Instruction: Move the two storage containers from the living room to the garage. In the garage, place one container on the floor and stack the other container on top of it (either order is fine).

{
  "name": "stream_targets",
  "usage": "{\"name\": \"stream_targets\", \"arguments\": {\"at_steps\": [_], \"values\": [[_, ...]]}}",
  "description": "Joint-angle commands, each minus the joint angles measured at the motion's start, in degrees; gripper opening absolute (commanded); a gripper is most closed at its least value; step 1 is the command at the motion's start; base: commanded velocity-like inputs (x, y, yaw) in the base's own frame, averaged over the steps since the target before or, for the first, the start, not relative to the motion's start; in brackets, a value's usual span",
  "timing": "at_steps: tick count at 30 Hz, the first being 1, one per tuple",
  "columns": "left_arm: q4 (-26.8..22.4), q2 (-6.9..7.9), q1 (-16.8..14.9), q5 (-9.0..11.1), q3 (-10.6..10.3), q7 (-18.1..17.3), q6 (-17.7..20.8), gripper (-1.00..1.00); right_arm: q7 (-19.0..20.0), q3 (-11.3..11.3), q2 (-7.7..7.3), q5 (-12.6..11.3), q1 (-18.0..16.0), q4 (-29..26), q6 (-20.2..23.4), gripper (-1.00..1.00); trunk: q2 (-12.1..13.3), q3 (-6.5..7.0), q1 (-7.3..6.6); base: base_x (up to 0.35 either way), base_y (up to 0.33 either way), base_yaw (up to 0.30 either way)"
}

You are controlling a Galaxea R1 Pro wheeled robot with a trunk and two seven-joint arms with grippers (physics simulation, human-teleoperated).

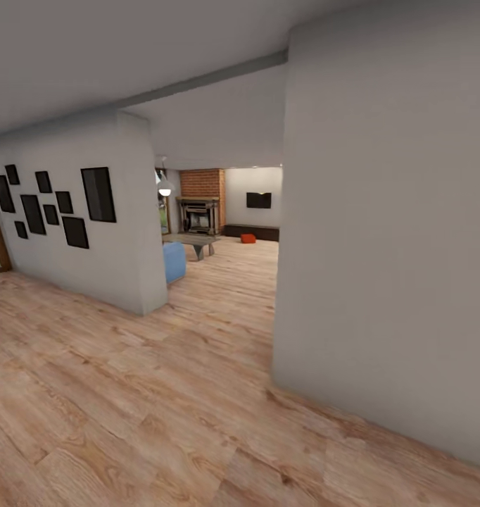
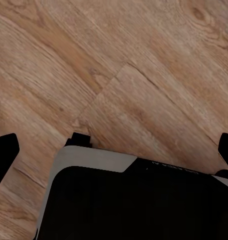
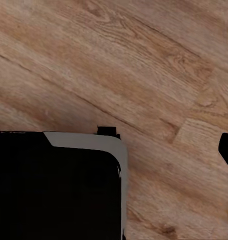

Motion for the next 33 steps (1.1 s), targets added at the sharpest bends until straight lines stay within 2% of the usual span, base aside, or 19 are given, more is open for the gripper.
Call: {"name": "stream_targets", "arguments": {"at_steps": [1, 33], "values": [[0.0, 0.0, -0.1, 0.3, 0.0, -0.1, -0.1, 1.0, 0.2, 0.3, -0.02, -0.3, -0.1, 0.2, -0.3, 1.0, -0.1, -0.1, 0.05, 0.325, 0.0, 0.269], [0.1, 0.0, -0.1, 0.3, 0.0, -0.1, -0.1, 1.0, 0.2, 0.2, -0.02, -0.3, -0.1, 0.2, -0.3, 1.0, -0.1, -0.1, 0.05, 0.325, 0.0, 0.267]]}}
